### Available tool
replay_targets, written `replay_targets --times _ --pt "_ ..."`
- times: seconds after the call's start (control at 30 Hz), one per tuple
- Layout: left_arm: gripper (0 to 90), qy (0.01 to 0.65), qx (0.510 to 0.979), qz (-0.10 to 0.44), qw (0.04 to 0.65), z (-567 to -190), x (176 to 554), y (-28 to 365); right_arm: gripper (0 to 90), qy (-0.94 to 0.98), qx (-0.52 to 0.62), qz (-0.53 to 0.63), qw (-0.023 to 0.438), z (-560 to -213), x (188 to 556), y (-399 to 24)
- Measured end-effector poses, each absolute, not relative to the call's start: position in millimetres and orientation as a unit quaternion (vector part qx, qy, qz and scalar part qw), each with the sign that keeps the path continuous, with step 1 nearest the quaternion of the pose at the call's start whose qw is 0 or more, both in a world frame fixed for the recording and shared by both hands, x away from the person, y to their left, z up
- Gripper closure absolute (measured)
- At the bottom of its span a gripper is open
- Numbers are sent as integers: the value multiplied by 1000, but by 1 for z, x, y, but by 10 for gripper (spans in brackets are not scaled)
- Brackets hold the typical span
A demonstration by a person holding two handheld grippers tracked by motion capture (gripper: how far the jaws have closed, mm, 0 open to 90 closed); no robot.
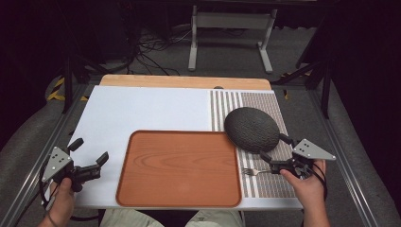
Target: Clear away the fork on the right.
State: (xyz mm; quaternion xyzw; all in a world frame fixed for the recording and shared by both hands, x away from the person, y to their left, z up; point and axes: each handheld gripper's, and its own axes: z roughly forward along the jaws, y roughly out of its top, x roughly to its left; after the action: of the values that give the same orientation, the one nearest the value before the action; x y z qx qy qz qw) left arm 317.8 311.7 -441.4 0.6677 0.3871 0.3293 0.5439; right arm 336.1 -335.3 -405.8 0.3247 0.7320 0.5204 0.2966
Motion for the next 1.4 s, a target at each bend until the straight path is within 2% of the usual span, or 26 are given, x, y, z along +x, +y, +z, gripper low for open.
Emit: replay_targets --times 0.53,1.4 --pt "1 386 670 331 541 -441 317 311 75 841 260 390 271 -372 345 -326" --pt "1 385 671 331 540 -441 317 311 94 931 190 230 209 -363 366 -305"
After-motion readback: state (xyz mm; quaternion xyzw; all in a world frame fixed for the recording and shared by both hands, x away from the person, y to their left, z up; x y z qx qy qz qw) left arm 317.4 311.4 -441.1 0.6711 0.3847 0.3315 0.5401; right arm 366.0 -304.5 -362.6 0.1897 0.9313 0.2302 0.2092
